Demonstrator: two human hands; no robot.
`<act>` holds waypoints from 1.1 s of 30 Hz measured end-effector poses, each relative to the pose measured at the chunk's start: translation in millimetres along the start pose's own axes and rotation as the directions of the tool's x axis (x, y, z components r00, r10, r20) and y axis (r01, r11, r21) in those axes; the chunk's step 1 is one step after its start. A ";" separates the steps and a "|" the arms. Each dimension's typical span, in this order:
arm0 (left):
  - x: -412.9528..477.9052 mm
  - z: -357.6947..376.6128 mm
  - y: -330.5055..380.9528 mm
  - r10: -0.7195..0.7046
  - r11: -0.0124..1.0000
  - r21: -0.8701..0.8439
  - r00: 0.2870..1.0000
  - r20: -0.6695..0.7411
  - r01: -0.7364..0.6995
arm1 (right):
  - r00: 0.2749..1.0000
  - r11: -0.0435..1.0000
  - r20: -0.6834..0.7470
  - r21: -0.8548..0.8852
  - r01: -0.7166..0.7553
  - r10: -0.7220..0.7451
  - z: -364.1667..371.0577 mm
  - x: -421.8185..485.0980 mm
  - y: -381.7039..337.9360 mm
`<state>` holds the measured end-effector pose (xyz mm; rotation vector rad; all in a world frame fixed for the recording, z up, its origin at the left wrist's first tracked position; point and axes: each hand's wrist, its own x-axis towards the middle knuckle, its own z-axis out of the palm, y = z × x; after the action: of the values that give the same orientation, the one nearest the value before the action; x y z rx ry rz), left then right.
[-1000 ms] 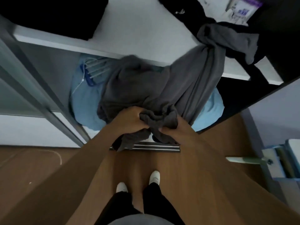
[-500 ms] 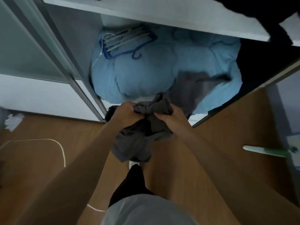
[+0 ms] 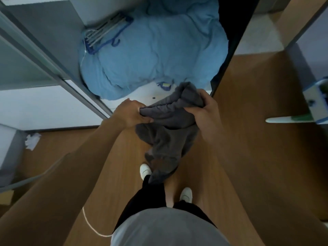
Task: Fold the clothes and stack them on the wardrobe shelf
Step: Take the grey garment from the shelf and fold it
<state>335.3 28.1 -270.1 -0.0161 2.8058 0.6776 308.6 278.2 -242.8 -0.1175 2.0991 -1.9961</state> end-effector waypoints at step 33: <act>-144.3 -91.1 -33.8 0.403 0.908 0.219 0.888 -0.222 -0.358 | 0.824 0.466 0.565 -0.719 0.515 -0.040 108.4 -32.5 -38.7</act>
<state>455.2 -50.1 -171.2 0.5335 3.1514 0.5402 360.8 177.6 -204.5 -1.0985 2.5656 -0.6379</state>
